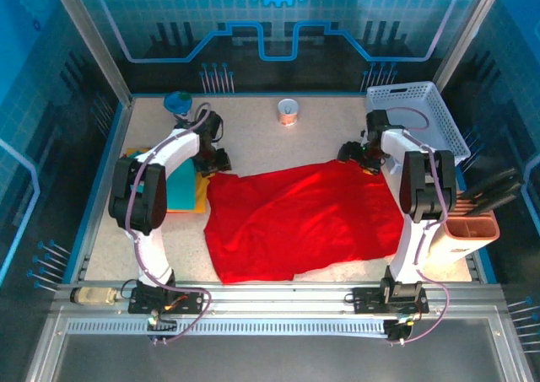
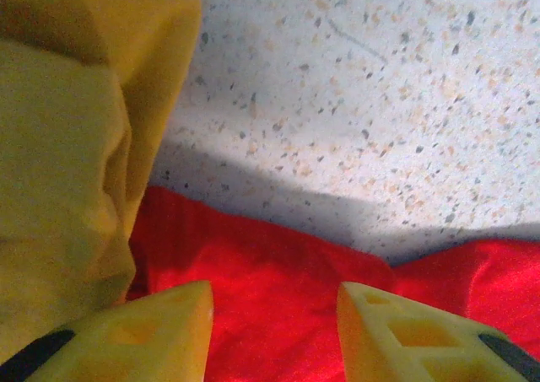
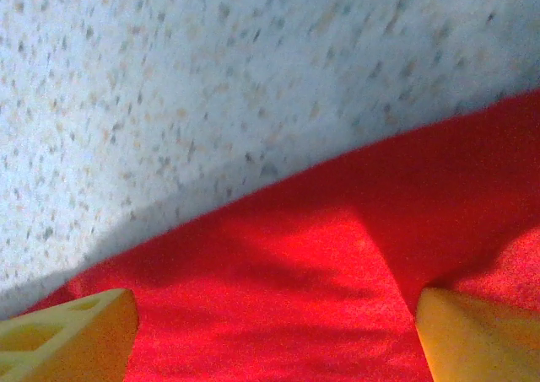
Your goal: Fold and stack the t-shirts
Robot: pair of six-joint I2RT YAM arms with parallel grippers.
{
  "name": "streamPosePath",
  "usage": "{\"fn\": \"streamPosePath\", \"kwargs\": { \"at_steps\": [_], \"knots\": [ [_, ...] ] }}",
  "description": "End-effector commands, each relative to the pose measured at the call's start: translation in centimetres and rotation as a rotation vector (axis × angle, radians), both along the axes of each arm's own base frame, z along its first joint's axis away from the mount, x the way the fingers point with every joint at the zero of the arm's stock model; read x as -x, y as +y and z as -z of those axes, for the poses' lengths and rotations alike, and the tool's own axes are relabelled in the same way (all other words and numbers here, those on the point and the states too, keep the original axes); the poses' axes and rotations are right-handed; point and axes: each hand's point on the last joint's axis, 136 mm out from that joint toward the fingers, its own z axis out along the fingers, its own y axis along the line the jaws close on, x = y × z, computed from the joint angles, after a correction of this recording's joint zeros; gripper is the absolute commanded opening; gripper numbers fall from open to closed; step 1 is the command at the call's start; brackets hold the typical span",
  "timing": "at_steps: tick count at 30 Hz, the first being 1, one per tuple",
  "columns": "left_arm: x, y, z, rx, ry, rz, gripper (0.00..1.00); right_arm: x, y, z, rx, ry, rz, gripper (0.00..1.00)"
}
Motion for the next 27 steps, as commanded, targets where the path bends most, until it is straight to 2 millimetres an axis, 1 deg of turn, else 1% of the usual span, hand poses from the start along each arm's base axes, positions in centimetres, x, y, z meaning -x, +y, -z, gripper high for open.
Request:
{"fn": "streamPosePath", "kwargs": {
  "at_steps": [1,4,8,14,17,21,25,27],
  "knots": [
    [-1.0,1.0,-0.5,-0.021,-0.008,-0.018,0.43,0.3,-2.6,1.2,0.053,0.061,0.080,0.85],
    [-1.4,1.3,-0.5,-0.017,-0.006,-0.027,0.43,0.4,-4.0,1.3,0.061,0.059,0.133,0.85],
    [-1.1,1.5,0.2,-0.009,0.008,-0.040,0.43,0.5,-5.2,1.1,0.084,0.050,0.168,0.85],
    [-2.4,0.3,1.1,0.058,0.002,-0.051,0.43,0.5,-6.1,1.4,0.072,0.041,0.215,0.85],
    [-2.8,-0.1,1.8,0.075,0.015,-0.053,0.43,0.5,-6.2,1.3,0.061,0.037,0.223,0.85],
    [-2.4,-0.2,3.0,0.082,0.056,-0.073,0.42,0.7,-6.3,1.2,0.063,0.032,0.227,0.85],
    [-2.4,-0.4,3.4,0.106,0.053,-0.096,0.36,0.8,-6.2,1.4,0.061,0.033,0.227,0.84],
    [-2.6,-0.5,3.3,0.114,0.048,-0.103,0.28,0.9,-6.3,1.6,0.062,0.037,0.234,0.84]
  ]
}}
